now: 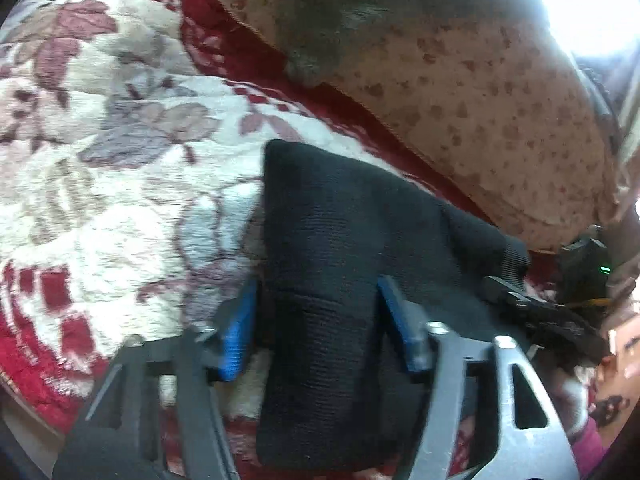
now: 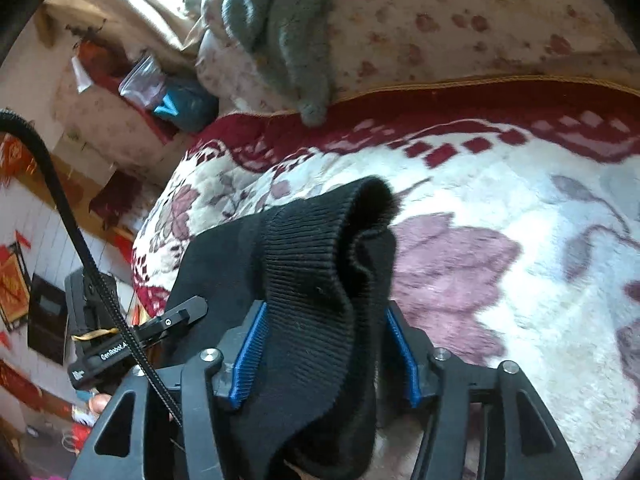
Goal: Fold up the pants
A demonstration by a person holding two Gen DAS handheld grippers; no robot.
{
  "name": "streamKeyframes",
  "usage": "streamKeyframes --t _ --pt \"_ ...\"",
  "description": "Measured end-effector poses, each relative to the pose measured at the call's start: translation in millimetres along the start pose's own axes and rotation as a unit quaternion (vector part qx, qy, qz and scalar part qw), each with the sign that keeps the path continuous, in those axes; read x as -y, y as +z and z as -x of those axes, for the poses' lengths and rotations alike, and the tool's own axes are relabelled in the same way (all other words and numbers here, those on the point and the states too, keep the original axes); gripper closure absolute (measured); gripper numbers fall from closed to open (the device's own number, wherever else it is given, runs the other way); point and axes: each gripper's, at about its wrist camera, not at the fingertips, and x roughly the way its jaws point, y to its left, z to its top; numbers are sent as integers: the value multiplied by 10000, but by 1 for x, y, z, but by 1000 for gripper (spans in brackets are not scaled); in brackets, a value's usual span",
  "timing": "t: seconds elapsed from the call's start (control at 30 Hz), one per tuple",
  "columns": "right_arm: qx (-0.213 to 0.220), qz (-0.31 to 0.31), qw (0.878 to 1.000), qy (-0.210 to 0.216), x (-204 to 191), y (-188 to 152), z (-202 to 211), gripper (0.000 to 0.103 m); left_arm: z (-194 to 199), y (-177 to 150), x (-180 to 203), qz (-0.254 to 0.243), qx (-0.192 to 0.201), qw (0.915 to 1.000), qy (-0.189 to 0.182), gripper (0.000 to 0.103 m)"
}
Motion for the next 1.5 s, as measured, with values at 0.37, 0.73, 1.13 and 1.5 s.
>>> streamKeyframes --t 0.37,0.73,1.13,1.5 --pt "897 1106 9868 -776 -62 -5 75 48 51 -14 33 -306 811 9877 1300 37" --pt "891 1537 9747 -1353 -93 -28 57 48 73 -45 69 -595 1253 9706 1969 37" --pt "875 1731 9716 -1352 -104 -42 58 48 84 -58 78 -515 1415 9653 2133 37" --pt "755 1787 9719 -1333 -107 -43 53 48 82 -59 79 -538 1381 9658 2126 37"
